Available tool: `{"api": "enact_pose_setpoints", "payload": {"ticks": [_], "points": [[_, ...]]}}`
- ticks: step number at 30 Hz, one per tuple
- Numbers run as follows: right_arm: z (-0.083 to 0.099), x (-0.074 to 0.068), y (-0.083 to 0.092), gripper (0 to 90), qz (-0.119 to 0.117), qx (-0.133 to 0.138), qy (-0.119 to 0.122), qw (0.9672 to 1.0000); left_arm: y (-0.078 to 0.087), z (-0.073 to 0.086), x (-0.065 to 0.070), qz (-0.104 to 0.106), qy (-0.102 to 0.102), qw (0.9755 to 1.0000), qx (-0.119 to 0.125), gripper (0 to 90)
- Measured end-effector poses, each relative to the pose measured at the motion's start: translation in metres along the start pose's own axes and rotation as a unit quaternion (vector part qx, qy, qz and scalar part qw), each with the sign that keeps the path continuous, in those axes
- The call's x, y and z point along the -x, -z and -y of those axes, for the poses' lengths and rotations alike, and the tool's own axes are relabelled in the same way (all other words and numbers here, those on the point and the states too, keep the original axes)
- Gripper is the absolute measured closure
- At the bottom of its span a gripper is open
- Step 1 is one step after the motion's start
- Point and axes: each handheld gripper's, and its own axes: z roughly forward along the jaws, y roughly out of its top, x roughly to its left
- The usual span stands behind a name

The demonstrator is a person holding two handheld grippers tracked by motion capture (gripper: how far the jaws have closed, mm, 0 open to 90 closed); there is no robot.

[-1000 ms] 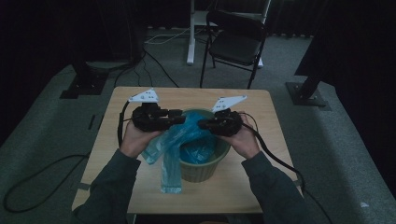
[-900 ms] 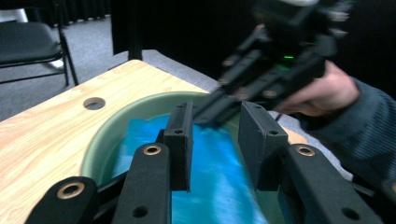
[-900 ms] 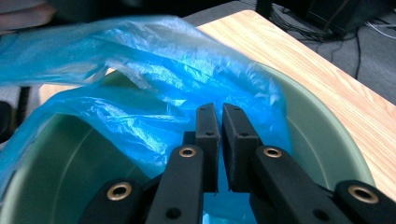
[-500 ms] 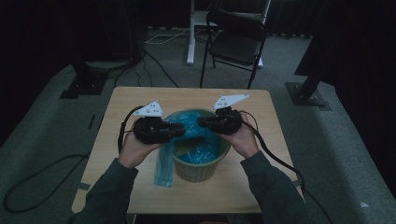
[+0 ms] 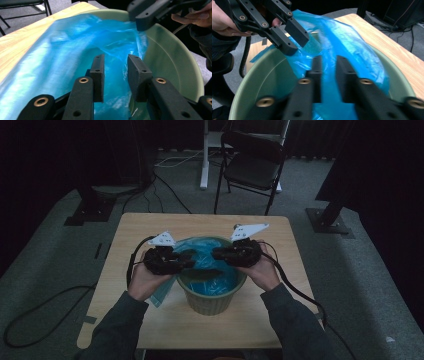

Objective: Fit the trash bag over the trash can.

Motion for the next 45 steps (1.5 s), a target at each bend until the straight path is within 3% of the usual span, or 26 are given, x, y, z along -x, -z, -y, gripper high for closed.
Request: {"api": "enact_pose_setpoints", "payload": {"ticks": [3,6,9,19,24,30,45], "points": [[0.001,-0.001,-0.006,64.6,0.008,-0.02,0.005,0.9998,-0.004,0.0,0.002,0.001,-0.007,0.9999,-0.011,75.9],[0.003,-0.001,-0.013,77.2,0.015,-0.042,0.011,0.9989,-0.006,0.001,0.002,0.001,-0.005,0.9999,-0.014,88.3],[0.004,0.0,-0.016,89.5,0.018,-0.05,0.011,0.9985,-0.004,0.003,0.0,-0.007,0.002,0.9999,-0.007,89.6],[0.016,0.001,0.004,89.9,0.053,-0.061,0.019,0.9966,0.018,0.015,-0.015,-0.037,0.042,0.9981,0.024,89.7],[0.027,0.011,0.017,89.9,0.069,-0.057,-0.001,0.996,0.028,0.025,-0.029,-0.06,0.07,0.9951,0.035,89.7],[0.038,0.02,0.028,90.0,0.077,-0.054,-0.019,0.9954,0.036,0.038,-0.049,-0.076,0.114,0.9892,0.051,89.7],[0.043,0.027,0.036,89.9,0.084,-0.047,-0.036,0.9947,0.043,0.051,-0.07,-0.099,0.157,0.981,0.058,89.6]]}}
